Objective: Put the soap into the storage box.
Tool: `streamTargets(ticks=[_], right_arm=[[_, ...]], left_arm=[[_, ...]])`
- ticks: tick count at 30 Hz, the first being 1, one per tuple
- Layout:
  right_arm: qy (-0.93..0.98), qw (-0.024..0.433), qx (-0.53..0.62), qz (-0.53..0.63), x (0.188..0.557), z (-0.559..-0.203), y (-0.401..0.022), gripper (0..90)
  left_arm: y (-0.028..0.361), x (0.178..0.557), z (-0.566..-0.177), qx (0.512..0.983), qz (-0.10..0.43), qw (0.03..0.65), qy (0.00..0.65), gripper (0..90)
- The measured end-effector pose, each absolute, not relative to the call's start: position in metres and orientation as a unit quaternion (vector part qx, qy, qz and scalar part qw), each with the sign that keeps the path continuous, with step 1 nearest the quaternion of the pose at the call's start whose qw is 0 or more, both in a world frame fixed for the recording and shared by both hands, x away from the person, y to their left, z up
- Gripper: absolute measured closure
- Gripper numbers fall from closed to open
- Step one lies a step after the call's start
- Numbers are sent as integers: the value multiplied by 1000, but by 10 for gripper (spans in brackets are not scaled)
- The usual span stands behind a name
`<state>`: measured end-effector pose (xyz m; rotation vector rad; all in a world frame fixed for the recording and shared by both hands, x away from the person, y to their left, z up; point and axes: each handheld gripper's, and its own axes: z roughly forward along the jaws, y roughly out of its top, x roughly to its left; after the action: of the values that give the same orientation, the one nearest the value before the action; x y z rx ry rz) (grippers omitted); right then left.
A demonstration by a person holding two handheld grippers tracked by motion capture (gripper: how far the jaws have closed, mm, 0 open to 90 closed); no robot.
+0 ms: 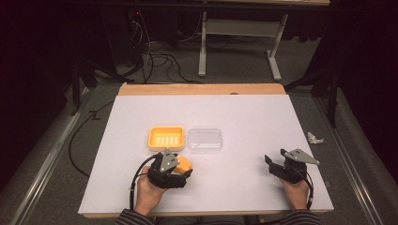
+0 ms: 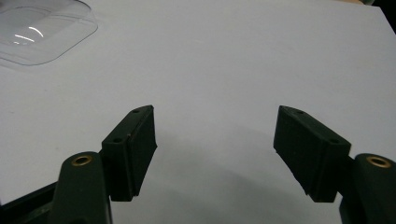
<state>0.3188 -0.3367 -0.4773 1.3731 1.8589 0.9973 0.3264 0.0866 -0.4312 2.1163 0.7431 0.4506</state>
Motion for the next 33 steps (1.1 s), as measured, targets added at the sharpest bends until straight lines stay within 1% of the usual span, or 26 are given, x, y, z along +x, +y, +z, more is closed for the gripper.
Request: streamTargets(ticks=[9, 18, 33], right_arm=[[702, 306, 520, 379, 319, -477, -337, 302], [703, 307, 519, 379, 319, -477, -337, 302], [702, 306, 519, 380, 318, -477, -337, 302]], left_arm=[[100, 345, -425, 828, 197, 417, 320, 257], [105, 354, -420, 822, 211, 416, 327, 257], [116, 374, -413, 805, 205, 430, 353, 258]])
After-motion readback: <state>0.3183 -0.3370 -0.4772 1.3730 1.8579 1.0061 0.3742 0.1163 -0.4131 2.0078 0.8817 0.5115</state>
